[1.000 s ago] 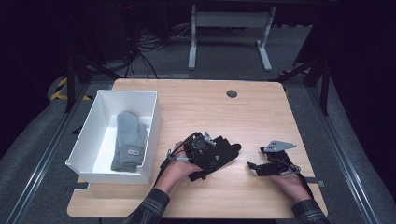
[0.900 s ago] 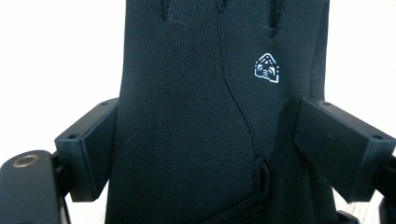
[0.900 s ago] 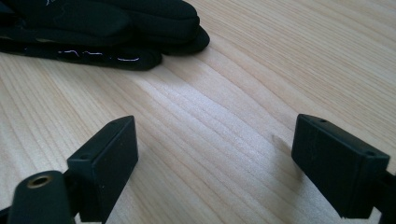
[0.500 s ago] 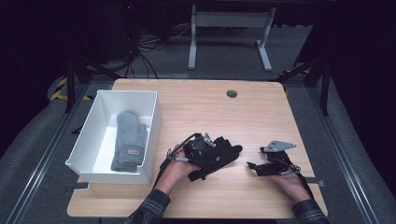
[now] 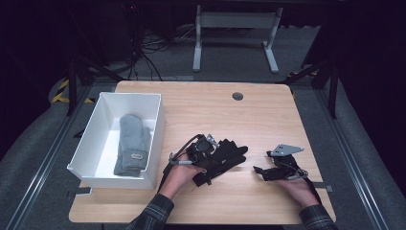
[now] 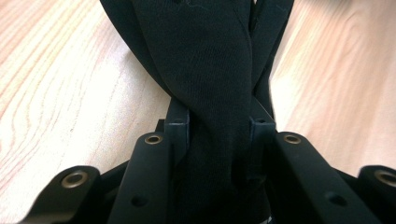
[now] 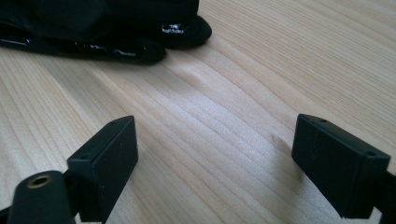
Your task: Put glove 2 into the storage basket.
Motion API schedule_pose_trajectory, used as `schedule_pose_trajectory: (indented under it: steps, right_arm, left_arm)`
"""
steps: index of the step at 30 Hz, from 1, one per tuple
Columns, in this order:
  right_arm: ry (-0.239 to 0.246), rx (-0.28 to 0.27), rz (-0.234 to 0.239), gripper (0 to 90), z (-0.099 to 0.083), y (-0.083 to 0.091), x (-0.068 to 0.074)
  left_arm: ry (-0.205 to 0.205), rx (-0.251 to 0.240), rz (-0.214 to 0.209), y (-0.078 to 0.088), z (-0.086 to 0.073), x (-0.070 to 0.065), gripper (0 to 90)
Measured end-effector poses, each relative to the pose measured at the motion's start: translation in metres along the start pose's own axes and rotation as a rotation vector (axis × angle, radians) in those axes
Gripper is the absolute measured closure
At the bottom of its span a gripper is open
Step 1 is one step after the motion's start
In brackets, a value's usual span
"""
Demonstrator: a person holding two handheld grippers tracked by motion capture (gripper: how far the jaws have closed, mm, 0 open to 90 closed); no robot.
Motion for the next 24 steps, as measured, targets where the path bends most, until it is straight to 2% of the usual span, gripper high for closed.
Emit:
schedule_pose_trajectory:
  steps: [6,7,13,24]
  right_arm:
    - [-0.001,-0.001,0.001,14.7,0.000,0.000,0.000]
    - [-0.001,-0.001,0.001,14.7,0.000,0.000,0.000]
    - [-0.001,-0.001,0.001,14.7,0.000,0.000,0.000]
    - [-0.002,-0.001,-0.001,14.7,0.000,0.000,0.000]
  left_arm:
    - [0.044,-0.040,0.004,0.026,0.009,-0.004,70.4]
    - [0.044,-0.040,0.004,0.026,0.009,-0.004,70.4]
    - [0.056,-0.052,0.039,0.058,0.022,-0.008,70.4]
    - [0.064,-0.087,0.057,0.107,0.035,-0.005,70.3]
Point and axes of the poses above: each handheld gripper's, and its own axes: y roughly backward along the jaws, z roughly out of its top, x roughly to its left, the point moved 1 cm from there along -y, roughly forward along the jaws, and after that the axes turned 1 degree about x, right-handed, at the moved point
